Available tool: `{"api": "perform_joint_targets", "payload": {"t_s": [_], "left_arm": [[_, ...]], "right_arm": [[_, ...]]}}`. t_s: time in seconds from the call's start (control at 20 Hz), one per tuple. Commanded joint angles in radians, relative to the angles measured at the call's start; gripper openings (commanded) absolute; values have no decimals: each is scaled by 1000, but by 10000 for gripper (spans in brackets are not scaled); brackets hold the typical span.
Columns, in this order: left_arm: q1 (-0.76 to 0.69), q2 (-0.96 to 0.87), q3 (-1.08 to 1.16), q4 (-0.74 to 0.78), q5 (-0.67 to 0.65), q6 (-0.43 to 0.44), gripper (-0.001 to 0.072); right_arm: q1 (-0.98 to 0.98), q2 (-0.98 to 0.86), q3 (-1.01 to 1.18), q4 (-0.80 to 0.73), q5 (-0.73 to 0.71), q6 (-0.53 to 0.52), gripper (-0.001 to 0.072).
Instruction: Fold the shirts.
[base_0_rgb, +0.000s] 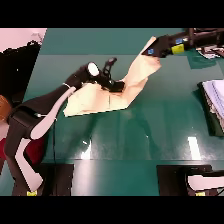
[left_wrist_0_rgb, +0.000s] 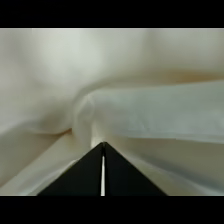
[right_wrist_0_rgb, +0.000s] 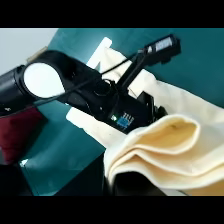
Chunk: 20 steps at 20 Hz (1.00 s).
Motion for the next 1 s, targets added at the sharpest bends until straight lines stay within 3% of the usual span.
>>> {"api": "perform_joint_targets", "payload": {"t_s": [0.0,0.15,0.4,0.55,0.6,0.75,0.95], "left_arm": [[77,55,114,139,-154,5,24],[206,145,172,233,-252,8,24],[416,291,188,256,-375,13,24],[484,330,188,256,-411,34,24],[497,336,188,256,-418,34,24],[503,338,187,254,-435,35,24],[502,338,187,243,-448,34,25]], "right_arm": [[88,-56,65,11,-37,2,16],[204,-112,67,11,-133,2,16],[452,-282,67,10,-409,-29,24],[548,-368,67,9,-525,-92,396],[558,-379,67,9,-523,-95,463],[516,-355,66,-37,-383,-83,428],[357,-312,65,-268,-100,28,428]]}}
